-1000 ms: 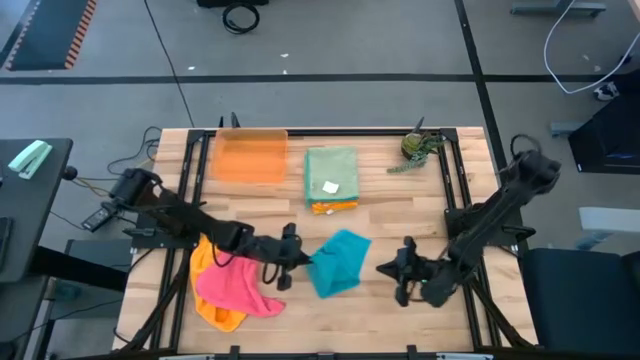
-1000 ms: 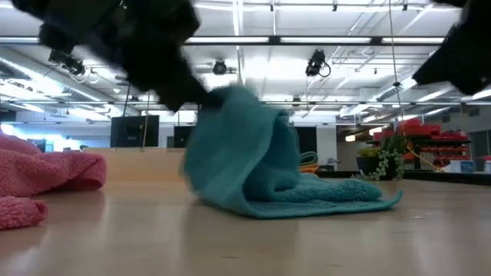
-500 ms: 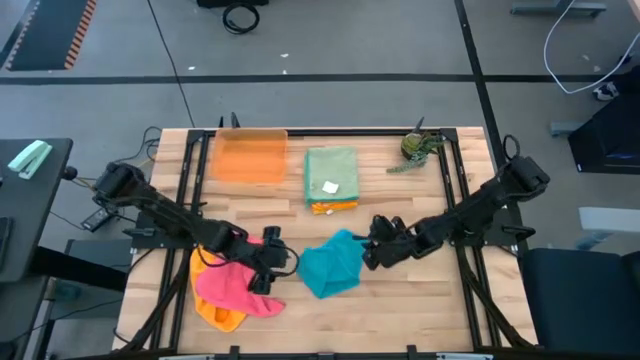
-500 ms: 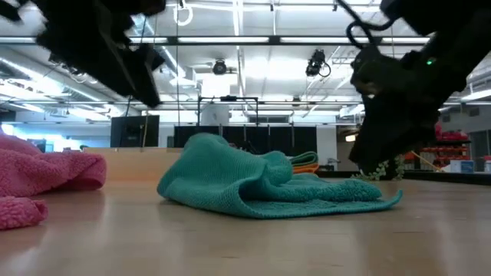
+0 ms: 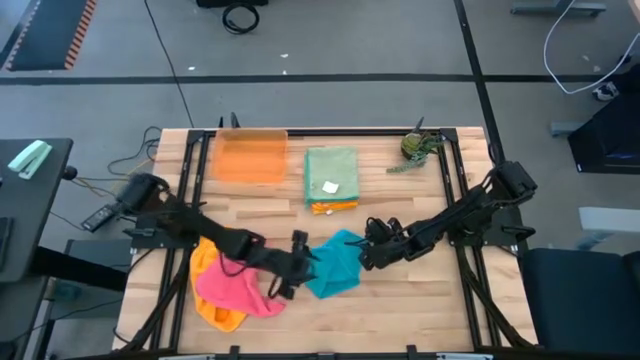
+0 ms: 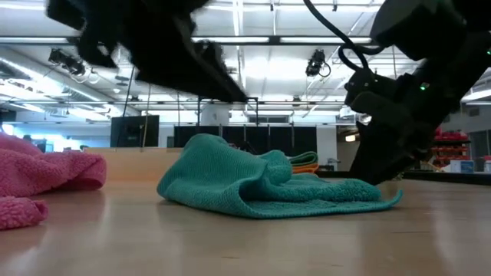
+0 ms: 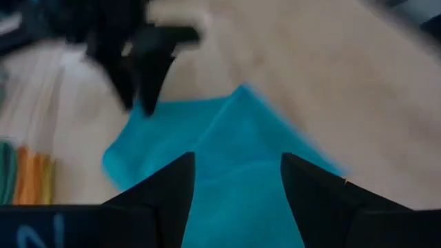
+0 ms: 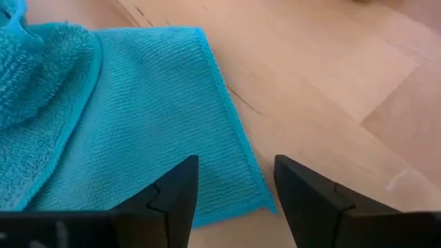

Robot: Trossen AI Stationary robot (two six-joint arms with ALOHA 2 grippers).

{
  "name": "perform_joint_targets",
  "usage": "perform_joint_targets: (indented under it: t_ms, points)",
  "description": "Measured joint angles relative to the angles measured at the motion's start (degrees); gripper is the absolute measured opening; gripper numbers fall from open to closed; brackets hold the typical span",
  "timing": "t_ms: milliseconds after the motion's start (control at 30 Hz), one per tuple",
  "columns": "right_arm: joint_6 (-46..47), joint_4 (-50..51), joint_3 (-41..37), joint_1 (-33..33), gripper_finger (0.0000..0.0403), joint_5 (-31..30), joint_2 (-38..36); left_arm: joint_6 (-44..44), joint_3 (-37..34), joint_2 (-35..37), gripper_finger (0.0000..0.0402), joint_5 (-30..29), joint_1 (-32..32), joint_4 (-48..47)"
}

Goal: Fold microfiber towels
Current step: Fold the blue towel

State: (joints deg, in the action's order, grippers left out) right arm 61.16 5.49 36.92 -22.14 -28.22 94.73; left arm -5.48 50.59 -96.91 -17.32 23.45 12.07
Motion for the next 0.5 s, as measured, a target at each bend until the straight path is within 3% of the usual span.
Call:
perform_joint_targets:
  t_ms: [167,500]
  points:
    - [0.1,-0.9,-0.2,-0.6,0.0198,0.3,-0.6,0.2,3.9,-4.2,0.0222,0.8,-4.4,-4.3]
    - [-1.0,-0.9,-0.2,-0.8,0.0198,-0.2,-0.4,6.6,10.9,-4.4,0.0221,4.5,-7.7,-26.8]
